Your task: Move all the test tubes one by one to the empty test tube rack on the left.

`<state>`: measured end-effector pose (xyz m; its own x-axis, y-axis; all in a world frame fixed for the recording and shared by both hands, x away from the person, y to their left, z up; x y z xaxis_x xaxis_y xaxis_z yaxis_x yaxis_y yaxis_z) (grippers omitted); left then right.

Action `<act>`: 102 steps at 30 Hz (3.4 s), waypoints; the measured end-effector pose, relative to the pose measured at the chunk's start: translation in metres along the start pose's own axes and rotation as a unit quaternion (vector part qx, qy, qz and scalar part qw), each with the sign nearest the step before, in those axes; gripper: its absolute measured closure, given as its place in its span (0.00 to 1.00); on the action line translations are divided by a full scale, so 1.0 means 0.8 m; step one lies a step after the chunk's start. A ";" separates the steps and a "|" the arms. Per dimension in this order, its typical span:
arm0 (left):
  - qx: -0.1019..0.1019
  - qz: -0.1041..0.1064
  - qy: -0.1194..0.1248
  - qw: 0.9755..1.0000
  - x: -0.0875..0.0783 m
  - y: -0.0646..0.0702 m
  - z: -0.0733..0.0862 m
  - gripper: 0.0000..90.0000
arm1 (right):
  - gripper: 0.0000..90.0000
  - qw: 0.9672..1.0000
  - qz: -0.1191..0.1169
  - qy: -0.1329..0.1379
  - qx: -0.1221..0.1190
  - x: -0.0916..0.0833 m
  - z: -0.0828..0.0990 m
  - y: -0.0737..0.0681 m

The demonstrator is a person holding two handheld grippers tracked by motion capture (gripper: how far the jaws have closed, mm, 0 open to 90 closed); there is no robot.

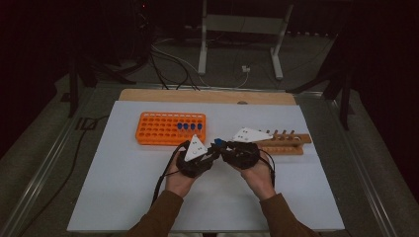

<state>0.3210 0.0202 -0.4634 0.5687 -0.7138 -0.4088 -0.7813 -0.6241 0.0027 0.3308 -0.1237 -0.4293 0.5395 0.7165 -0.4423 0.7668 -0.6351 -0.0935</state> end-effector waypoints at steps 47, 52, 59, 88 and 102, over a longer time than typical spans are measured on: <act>-0.050 -0.084 0.031 0.995 -0.068 -0.078 0.007 0.87 | 0.00 0.997 0.073 0.007 0.023 -0.080 0.059 0.065; -0.060 -0.099 0.037 0.993 -0.078 -0.092 0.007 0.87 | 0.00 0.996 0.084 0.006 0.035 -0.089 0.074 0.074; -0.065 -0.120 0.036 0.990 -0.085 -0.107 0.009 0.87 | 0.00 0.995 0.090 0.016 0.044 -0.099 0.078 0.082; -0.084 -0.179 0.024 0.980 -0.065 -0.151 0.024 0.87 | 0.00 0.995 0.086 0.021 0.051 -0.107 0.085 0.088; -0.105 -0.194 0.014 0.975 -0.043 -0.169 0.037 0.87 | 0.00 0.995 0.084 0.021 0.055 -0.107 0.087 0.089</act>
<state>0.3997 0.1384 -0.4767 0.8205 -0.4175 -0.3903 -0.4377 -0.8982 0.0407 0.3152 -0.2503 -0.4600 0.6725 0.6074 -0.4230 0.6227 -0.7732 -0.1201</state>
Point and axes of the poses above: each handheld gripper's, and its own axes: x roughly forward along the jaws, z roughly out of its underside, y roughly to its right, the point moved 3 cm from there along x, roughly forward along the jaws
